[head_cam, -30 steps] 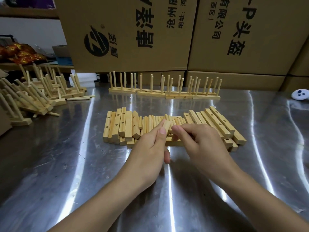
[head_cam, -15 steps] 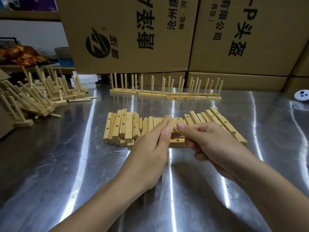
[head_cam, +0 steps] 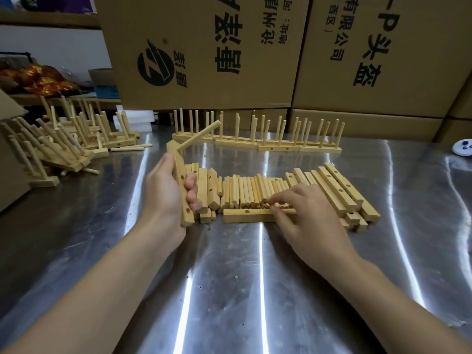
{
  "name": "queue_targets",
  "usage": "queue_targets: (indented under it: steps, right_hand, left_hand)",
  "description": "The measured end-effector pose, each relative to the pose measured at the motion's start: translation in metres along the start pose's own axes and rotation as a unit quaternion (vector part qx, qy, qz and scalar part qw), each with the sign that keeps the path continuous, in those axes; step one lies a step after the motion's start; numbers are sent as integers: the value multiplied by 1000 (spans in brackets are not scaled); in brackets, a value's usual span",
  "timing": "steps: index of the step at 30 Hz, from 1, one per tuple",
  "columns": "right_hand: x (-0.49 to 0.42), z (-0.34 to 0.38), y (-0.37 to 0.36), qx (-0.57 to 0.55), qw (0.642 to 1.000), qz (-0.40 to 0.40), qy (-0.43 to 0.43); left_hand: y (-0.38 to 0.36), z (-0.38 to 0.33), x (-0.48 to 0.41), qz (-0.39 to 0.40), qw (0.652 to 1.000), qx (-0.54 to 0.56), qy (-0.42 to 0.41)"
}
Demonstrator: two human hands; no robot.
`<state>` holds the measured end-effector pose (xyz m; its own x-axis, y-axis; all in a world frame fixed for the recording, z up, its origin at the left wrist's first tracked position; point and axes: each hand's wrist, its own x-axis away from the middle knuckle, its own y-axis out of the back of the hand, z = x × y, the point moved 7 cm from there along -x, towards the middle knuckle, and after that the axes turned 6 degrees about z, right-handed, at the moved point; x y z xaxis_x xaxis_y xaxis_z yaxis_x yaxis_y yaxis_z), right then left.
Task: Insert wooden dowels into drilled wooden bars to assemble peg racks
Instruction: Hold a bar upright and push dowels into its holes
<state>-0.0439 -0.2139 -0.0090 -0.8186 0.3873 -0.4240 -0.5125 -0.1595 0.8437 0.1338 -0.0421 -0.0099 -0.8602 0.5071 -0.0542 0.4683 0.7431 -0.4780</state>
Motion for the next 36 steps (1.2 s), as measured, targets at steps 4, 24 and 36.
queue_targets:
  steps: [4, 24, 36]
  right_hand:
    - [-3, 21, -2, 6, 998, -32, 53]
    - [-29, 66, -16, 279, 898, -12, 338]
    - [-35, 64, 23, 27, 968, -91, 232]
  left_hand:
    - [-4, 3, 2, -12, 1000, -11, -6]
    - [-16, 13, 2, 2, 999, -44, -30]
    - [-16, 14, 3, 15, 999, -38, -19]
